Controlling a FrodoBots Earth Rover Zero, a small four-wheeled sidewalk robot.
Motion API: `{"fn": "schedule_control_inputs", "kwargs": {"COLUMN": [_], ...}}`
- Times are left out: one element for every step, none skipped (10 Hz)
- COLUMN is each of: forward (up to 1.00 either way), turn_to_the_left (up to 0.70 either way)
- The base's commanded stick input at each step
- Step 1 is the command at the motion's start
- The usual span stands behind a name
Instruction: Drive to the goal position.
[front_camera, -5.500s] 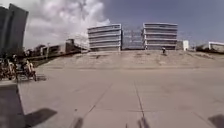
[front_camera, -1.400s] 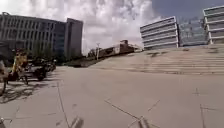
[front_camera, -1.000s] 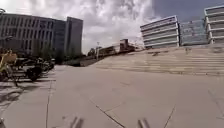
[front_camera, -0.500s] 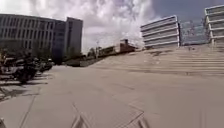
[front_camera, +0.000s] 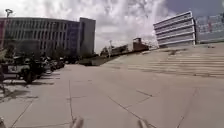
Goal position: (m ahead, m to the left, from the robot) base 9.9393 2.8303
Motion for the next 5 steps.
{"fn": "schedule_control_inputs", "kwargs": {"forward": [1.0, 1.0, 1.0, 1.0, 1.0], "turn_to_the_left": [0.01, -0.01, 0.0, 0.01, 0.01]}}
